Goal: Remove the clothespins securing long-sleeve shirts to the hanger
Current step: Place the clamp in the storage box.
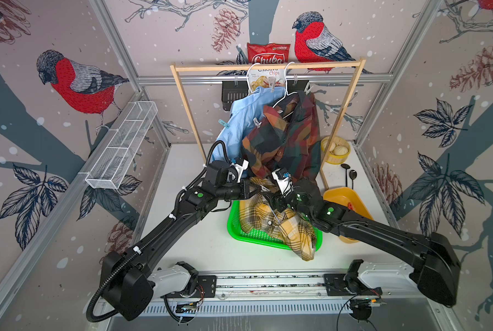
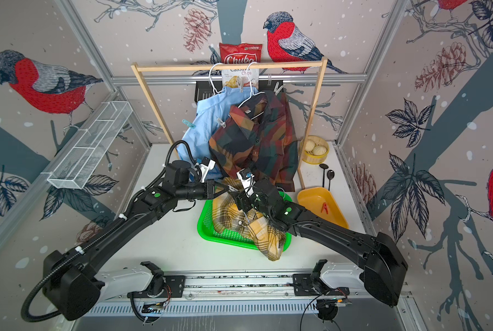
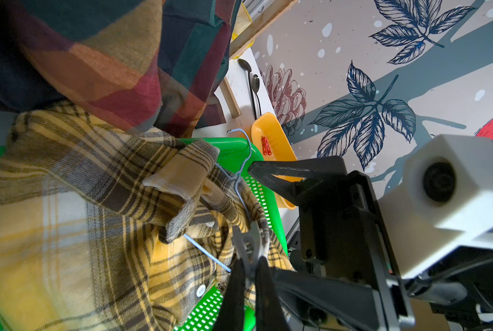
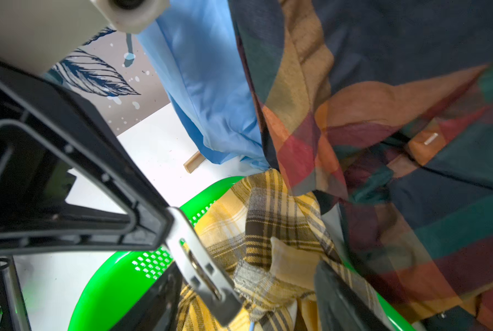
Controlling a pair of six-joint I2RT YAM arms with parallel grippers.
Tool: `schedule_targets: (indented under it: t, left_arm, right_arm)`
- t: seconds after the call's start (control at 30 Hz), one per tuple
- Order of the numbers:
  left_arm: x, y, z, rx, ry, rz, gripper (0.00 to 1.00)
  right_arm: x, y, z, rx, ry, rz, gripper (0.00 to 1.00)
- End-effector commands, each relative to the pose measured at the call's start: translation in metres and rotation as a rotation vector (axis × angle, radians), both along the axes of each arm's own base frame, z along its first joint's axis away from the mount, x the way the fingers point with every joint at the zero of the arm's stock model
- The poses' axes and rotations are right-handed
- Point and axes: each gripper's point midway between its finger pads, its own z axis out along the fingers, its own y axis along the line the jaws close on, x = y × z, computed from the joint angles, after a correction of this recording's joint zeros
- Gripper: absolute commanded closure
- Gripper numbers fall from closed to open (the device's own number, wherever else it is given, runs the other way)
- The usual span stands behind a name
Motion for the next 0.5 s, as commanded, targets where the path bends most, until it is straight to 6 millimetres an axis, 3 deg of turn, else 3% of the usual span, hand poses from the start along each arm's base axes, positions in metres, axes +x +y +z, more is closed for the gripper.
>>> schedule_targets:
  t: [0.0,0.2,0.47]
  left_arm:
    - [-0.003,-0.003,-0.002,0.0,0.004,-0.024,1.0]
    - [-0.003,-0.006,-0.004,0.0,0.007,-0.035,1.0]
    - [0.001,-0.009,-0.009,0.011,0.005,-0.036,1.0]
  right_arm:
    - [-0.006,0.013,-0.005,-0.03,0.005,0.064,0.28]
    - [-0.011,0.025,-0.01,-0.034,0.019,0.108,0.43]
    - [-0.015,0.026,-0.011,-0.027,0.046,0.111,0.77]
